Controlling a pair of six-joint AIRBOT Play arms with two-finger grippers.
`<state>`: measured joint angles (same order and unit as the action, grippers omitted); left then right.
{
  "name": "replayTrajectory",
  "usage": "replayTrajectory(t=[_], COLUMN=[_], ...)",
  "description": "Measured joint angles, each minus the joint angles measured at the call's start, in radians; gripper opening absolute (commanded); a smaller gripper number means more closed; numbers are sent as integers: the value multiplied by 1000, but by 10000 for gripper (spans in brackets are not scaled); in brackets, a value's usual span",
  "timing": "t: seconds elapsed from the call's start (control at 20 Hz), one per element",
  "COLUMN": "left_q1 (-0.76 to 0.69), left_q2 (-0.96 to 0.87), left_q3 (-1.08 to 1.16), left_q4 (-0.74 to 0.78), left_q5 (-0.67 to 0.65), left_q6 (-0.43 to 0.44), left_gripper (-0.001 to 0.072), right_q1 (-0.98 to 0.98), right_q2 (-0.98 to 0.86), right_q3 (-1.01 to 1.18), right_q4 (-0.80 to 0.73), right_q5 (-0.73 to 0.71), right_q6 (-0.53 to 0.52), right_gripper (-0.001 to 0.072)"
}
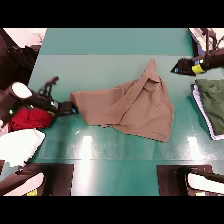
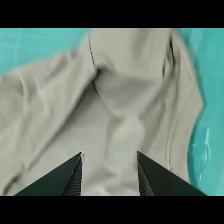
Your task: Fold the shirts.
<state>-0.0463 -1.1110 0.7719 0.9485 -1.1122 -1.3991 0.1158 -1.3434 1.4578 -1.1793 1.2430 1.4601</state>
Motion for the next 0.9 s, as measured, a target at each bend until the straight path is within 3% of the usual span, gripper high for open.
replayTrajectory(t=[0.25,0.7,0.75,0.85,0.9], left_q1=[-127,-298,-308,-320,-324], left_q2=[47,54,54,54,54], left_q3=[-207,-269,-270,-271,-271], left_q4=[-150,-279,-284,-293,-295], left_q5=[177,484,500,525,531], left_q6=[-14,-37,-40,-42,-43], left_gripper=[613,611,557,169,77], right_q1=[1,2,2,2,2], right_q2=[108,190,192,195,195], right_q3=[-178,-292,-296,-299,-300], right_q4=[10,30,32,34,34], right_q5=[-58,-105,-106,-108,-109], right_q6=[-4,-6,-6,-6,-6], right_gripper=[388,387,387,387,387])
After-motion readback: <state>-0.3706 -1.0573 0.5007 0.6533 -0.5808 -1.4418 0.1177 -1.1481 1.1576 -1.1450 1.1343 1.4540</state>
